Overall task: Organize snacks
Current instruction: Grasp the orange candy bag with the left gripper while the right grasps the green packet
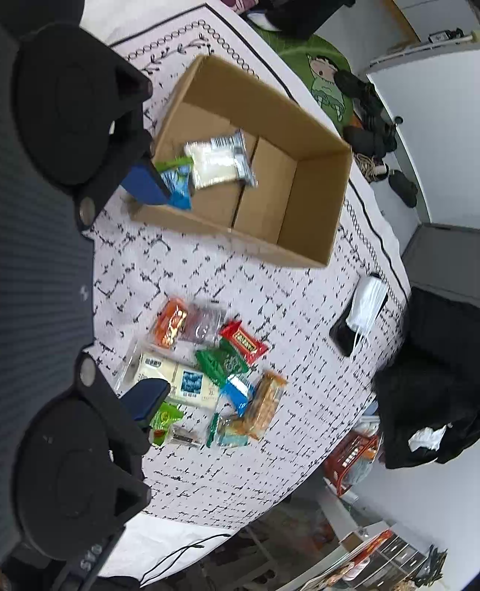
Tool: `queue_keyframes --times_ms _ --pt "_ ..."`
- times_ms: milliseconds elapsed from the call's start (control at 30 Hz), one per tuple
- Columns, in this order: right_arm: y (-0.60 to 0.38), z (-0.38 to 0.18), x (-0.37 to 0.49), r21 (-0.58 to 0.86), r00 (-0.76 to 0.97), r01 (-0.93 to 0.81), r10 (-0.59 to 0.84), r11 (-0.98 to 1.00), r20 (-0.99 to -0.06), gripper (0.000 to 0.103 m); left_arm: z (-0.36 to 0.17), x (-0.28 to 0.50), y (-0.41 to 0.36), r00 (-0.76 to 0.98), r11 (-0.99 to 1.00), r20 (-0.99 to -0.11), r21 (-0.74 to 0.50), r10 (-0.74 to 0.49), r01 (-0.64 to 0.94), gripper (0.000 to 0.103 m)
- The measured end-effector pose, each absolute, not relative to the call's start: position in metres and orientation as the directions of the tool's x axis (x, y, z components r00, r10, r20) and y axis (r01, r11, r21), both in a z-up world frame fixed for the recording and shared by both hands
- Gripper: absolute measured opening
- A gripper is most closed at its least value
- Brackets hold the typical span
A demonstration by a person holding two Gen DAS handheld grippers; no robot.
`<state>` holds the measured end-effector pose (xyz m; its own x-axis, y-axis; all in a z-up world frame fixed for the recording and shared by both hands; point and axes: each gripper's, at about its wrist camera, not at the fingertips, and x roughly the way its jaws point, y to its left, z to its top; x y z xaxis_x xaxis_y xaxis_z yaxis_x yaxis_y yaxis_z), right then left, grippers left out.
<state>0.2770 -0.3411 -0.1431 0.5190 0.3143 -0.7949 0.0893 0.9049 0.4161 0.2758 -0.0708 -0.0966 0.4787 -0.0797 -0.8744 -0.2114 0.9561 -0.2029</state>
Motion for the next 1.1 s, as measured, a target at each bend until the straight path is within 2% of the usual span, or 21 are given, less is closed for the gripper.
queue_keyframes --times_ms 133,433,600,800,900,1100 --pt "-0.349 -0.155 0.284 0.456 0.510 0.129 0.335 0.881 -0.792 0.086 -0.105 0.283 -0.081 0.469 0.961 -0.880 -0.189 -0.075 -0.201 0.100" --pt "-0.357 -0.179 0.303 0.477 0.485 0.195 0.338 0.857 -0.806 0.085 -0.133 0.304 -0.096 0.424 0.954 -0.902 -0.192 -0.080 -0.229 0.083" --pt "-0.356 -0.191 0.313 0.486 0.467 0.198 0.354 0.851 -0.810 0.081 -0.154 0.317 -0.101 0.382 0.942 -0.919 -0.210 -0.099 -0.260 0.062" --pt "-0.352 -0.206 0.327 0.481 0.450 0.192 0.358 0.856 -0.818 0.081 -0.180 0.333 -0.104 0.346 0.924 -0.933 -0.217 -0.102 -0.315 0.050" --pt "-0.353 -0.212 0.334 0.483 0.454 0.190 0.360 0.855 -0.815 0.081 -0.192 0.339 -0.102 0.337 0.910 -0.937 -0.212 -0.087 -0.355 0.046" --pt "-0.348 -0.223 0.338 0.450 0.426 0.178 0.344 0.875 -0.837 0.080 -0.213 0.348 -0.100 0.334 0.883 -0.938 -0.235 -0.096 -0.406 0.045"
